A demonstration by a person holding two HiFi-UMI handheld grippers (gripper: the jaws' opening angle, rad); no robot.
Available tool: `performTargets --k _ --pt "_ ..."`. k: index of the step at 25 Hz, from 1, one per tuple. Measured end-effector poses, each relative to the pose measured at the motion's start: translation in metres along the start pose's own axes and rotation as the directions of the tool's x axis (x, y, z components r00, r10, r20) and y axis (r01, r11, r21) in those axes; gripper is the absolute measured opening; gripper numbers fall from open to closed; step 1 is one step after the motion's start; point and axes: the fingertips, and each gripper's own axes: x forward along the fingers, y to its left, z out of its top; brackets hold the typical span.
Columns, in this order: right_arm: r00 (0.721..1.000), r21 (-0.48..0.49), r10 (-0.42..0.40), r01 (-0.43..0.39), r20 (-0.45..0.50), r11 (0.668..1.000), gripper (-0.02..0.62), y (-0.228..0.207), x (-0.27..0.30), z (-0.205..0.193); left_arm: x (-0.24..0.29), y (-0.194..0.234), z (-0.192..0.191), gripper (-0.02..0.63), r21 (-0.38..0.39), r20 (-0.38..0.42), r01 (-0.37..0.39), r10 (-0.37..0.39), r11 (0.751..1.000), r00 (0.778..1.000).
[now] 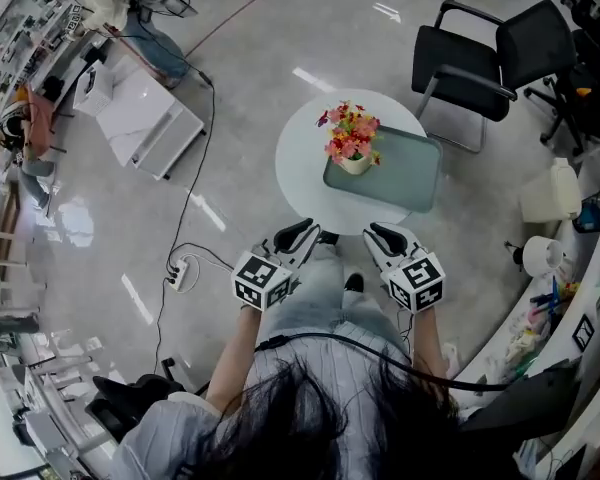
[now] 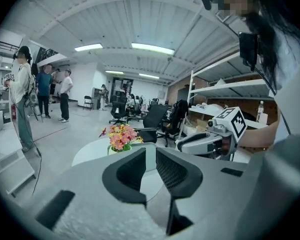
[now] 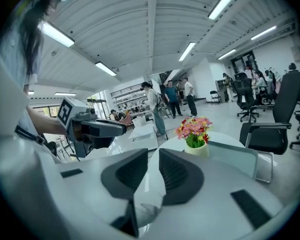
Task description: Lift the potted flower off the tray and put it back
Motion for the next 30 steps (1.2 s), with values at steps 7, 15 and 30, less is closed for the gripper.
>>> performTargets --k 7,15,30 --pt "1.0 0.0 0.017 -0.017 0.002 1.0 0.081 0.014 -0.003 0.002 0.011 -0.009 0.013 0.075 0.002 0.018 0.035 -0.035 0.999 0.999" --pt "0.999 -0.016 0.041 -0.041 -0.024 0.999 0.072 0.032 0.01 0.0 0.016 -0.002 0.008 0.075 0.001 0.01 0.054 -0.054 0.999 0.998" --pt "1.0 -0.02 -0.02 0.02 -0.003 1.0 0.066 0.09 0.042 0.022 -0.071 0.03 -0.021 0.075 -0.019 0.027 0.035 -0.035 0.999 0.999"
